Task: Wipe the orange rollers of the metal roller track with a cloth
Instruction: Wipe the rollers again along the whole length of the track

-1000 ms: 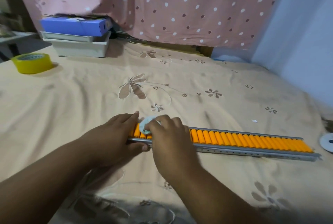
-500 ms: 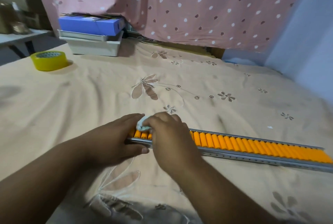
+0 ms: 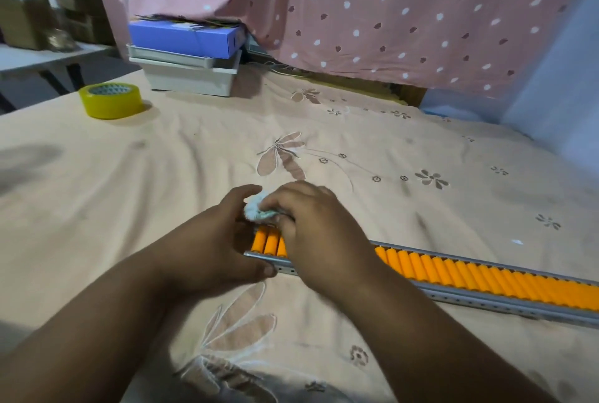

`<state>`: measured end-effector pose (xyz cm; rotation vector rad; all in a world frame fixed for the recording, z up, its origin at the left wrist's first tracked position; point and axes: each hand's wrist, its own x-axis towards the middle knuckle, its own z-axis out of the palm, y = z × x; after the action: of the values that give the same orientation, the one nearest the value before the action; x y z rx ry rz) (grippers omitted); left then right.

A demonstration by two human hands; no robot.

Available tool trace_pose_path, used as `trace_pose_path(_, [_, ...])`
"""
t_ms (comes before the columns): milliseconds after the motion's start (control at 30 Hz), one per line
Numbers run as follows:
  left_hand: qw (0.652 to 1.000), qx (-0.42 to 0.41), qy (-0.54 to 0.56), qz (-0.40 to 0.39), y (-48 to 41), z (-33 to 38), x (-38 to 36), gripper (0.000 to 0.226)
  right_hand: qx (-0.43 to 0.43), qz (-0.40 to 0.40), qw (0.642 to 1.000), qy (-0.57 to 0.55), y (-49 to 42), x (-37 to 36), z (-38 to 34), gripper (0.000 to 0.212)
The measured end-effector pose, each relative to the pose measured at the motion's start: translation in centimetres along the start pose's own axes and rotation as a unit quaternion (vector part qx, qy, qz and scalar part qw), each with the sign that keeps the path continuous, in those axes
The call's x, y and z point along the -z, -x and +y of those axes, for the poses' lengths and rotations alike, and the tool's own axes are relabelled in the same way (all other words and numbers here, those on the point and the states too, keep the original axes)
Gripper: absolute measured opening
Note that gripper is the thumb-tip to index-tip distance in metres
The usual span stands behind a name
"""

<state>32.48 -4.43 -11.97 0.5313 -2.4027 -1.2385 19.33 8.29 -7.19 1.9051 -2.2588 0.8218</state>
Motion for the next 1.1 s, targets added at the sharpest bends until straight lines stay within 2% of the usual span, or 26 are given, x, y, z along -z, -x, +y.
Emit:
trace_pose_path(100, [1.000, 0.011, -0.019, 0.011, 0.1, 0.0, 0.0, 0.121, 0.016, -0.025, 0.998, 0.061, 1.3, -2.2, -0.9, 0.041])
trace_pose_path(267, [0.998, -0.002, -0.062, 0.006, -0.3, -0.2, 0.2, 0.116, 0.041, -0.051, 0.994, 0.088, 2.1, -1.4, -1.5, 0.042])
trace_pose_path(567, [0.995, -0.042, -0.093, 0.004, 0.1, -0.3, 0.0, 0.114, 0.017, -0.082, 0.996, 0.007, 4.2, 0.6, -1.9, 0.042])
trace_pose_path(633, [0.996, -0.034, -0.086, -0.010, -0.1, -0.4, 0.4, 0.113, -0.001, -0.093, 0.995, -0.020, 4.6, 1.3, -1.4, 0.038])
trace_pose_path(733, [0.997, -0.009, -0.069, -0.036, -0.2, -0.3, 0.8, 0.100, -0.026, -0.118, 0.990, -0.067, 5.9, 3.2, -0.5, 0.029])
trace_pose_path(867, [0.992, 0.007, -0.114, -0.048, -0.3, 0.9, 0.7, 0.095, -0.038, -0.155, 0.983, -0.093, 8.7, 6.1, 1.6, 0.024])
trace_pose_path(1000, [0.985, 0.042, -0.163, -0.026, 0.1, 2.0, 0.1, 0.090, -0.053, -0.116, 0.988, -0.090, 11.3, 9.3, 4.4, 0.028])
trace_pose_path(1100, [0.972, 0.058, -0.229, -0.018, 0.1, 3.7, -1.2, 0.086, -0.084, -0.031, 0.992, -0.086, 11.6, 13.4, 7.4, 0.032])
